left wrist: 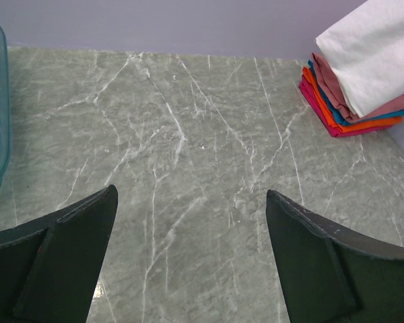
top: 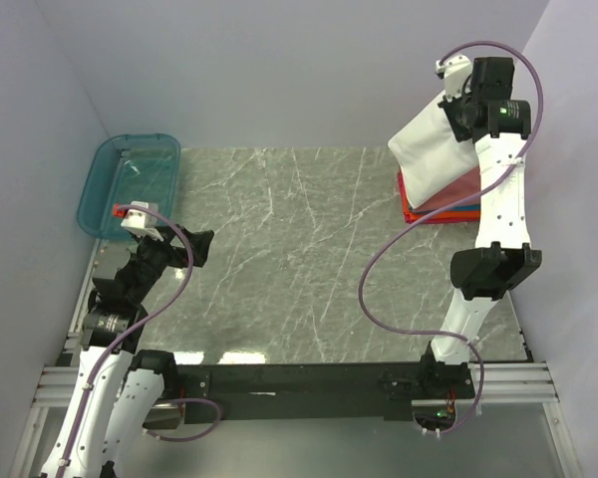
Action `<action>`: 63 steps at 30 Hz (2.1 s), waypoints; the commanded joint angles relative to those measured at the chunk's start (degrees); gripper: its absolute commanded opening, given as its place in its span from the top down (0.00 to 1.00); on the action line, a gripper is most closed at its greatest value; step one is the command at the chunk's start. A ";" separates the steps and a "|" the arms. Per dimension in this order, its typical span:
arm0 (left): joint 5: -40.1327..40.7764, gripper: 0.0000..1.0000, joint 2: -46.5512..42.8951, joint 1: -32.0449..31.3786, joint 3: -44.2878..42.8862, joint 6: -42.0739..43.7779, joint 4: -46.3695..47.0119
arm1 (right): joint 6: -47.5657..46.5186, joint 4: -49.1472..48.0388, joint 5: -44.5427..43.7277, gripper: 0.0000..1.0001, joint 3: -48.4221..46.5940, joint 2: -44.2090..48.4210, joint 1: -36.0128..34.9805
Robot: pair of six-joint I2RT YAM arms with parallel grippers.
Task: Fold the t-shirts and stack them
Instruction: Neatly place the folded tshirt to the corner
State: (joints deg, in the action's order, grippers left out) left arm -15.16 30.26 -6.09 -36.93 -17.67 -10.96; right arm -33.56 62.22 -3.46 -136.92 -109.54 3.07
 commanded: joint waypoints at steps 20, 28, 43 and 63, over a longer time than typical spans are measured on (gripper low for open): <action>-0.93 0.03 1.38 0.11 -0.07 0.80 2.43 | -2.21 -6.05 1.79 1.00 -2.38 -6.21 7.82; -0.93 0.02 1.91 0.11 0.01 0.88 2.43 | -2.91 -8.25 0.21 1.00 -0.63 -7.97 10.02; -0.84 0.02 2.79 0.11 -0.07 0.88 2.35 | -5.46 -15.02 -7.25 1.00 3.15 -11.14 10.73; -1.10 0.01 3.75 0.11 -0.07 0.97 2.35 | -5.55 -23.63 -14.63 0.36 9.48 -8.59 7.92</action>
State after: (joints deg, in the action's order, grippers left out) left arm -15.18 33.98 -6.09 -36.93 -17.65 -10.61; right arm -38.85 42.98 -15.44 -128.16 -122.30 12.36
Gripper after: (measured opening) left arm 0.994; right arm 0.637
